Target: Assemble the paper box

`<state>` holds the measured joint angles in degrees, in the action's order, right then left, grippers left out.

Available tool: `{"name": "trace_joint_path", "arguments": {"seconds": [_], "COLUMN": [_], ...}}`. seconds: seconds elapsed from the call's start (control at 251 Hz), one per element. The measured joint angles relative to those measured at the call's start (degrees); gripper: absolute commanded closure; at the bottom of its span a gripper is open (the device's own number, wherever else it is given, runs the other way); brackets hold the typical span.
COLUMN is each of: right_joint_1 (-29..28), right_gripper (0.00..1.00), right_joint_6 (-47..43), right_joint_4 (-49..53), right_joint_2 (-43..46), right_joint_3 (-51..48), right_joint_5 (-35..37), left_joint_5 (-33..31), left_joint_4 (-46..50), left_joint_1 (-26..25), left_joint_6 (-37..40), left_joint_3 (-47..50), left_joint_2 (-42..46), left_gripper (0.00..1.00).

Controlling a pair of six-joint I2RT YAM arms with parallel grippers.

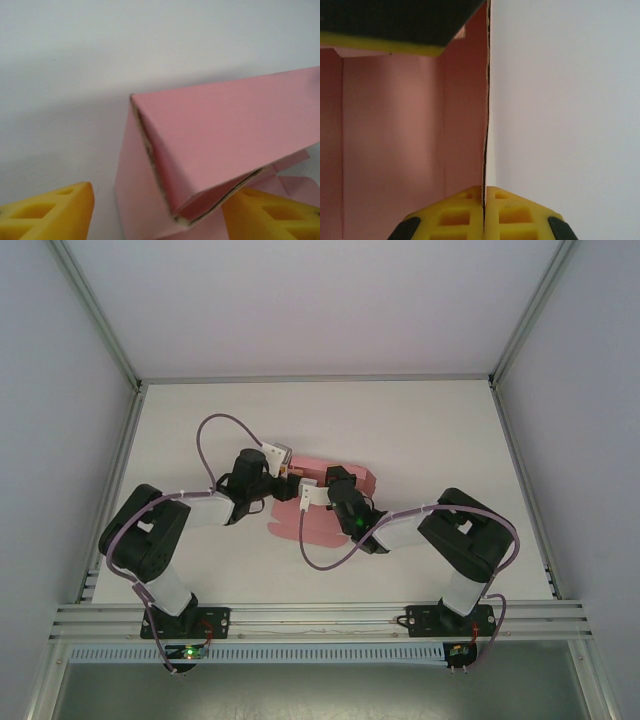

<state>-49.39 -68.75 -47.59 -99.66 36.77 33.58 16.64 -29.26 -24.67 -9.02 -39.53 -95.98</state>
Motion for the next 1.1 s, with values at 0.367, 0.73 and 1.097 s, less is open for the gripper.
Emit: {"name": "trace_joint_path", "arguments": {"seconds": [0.367, 0.73, 1.097], "right_joint_1": [0.0, 0.0, 0.0], "right_gripper": [1.0, 1.0, 1.0], "right_joint_6": [1.2, 1.6, 2.8], "right_joint_4": [1.6, 2.2, 3.3], "right_joint_2": [0.6, 1.0, 1.3], "right_joint_3": [0.3, 0.3, 0.7], "right_joint_5": [-0.7, -1.7, -1.7], "left_joint_5": [-2.6, -8.5, -27.6], "left_joint_4": [-2.2, -2.5, -2.1], "left_joint_1": [-0.4, -1.7, -8.1], "left_joint_6": [0.0, -0.2, -4.8], "left_joint_3": [0.7, 0.8, -1.1], "left_joint_2": [-0.8, -0.9, -3.9], "left_gripper": [0.48, 0.66, 0.77]}}
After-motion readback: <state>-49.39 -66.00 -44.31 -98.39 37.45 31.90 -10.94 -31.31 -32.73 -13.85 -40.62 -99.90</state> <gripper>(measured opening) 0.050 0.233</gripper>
